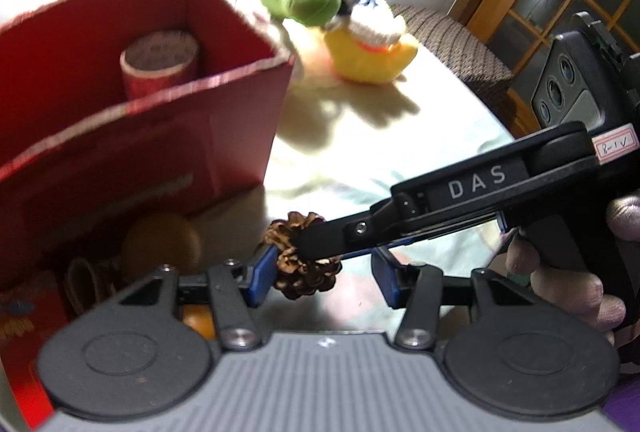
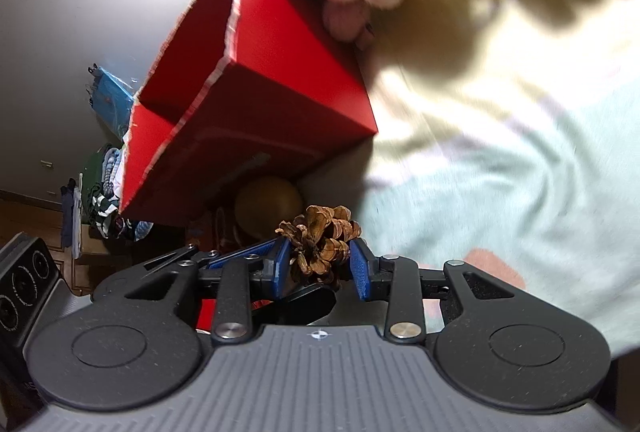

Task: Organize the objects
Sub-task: 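Lift the pine cone with the right gripper and carry it into the box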

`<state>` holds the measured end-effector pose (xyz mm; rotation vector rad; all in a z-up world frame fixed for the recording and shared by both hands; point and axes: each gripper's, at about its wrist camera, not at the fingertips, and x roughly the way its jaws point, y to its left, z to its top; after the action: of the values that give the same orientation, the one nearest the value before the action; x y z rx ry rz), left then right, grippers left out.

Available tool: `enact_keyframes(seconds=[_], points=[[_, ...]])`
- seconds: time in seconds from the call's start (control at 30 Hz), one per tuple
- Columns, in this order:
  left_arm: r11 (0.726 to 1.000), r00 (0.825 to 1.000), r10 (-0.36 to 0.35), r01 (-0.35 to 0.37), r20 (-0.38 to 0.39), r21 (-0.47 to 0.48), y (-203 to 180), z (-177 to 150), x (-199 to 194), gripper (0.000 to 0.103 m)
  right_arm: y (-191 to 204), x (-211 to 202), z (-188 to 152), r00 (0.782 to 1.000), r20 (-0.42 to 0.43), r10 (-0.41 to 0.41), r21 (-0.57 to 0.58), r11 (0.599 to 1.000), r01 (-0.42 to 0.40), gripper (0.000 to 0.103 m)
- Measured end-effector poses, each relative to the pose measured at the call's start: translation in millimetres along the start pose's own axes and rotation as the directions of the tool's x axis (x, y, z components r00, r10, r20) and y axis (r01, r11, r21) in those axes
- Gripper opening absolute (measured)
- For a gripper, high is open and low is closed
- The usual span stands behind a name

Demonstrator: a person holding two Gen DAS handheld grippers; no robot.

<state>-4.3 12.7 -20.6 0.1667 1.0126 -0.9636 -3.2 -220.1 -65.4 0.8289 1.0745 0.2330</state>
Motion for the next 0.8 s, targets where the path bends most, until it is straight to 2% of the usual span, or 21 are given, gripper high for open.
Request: enact_keyframes(seconds=[0.23,0.47,0.63,0.8], points=[[0.997,0.99,-0.062,0.057,0.124,0.044,-5,27,-39,0.052,42,-28,14,0.996,0.082,0.022,-0.082,0.996,-0.015,0.035],[0.996,0.96,-0.057,0.036,0.275,0.08,0,55,-79,0.053,89,-42,42,0.985,0.164,0.06,-0.231,0.973,-0.02,0.035],[0.999,0.946,-0.035,0.029,0.322,0.025,27,69,-87,0.053,122,-25,66,0.984,0.175,0.042,-0.339,0.941,0.02,0.035],[0.996,0.952,-0.019,0.043,0.304,-0.073,61,73,-75,0.053,139,3,95,0.994,0.103,-0.034,-0.411,0.909,0.073,0.035]])
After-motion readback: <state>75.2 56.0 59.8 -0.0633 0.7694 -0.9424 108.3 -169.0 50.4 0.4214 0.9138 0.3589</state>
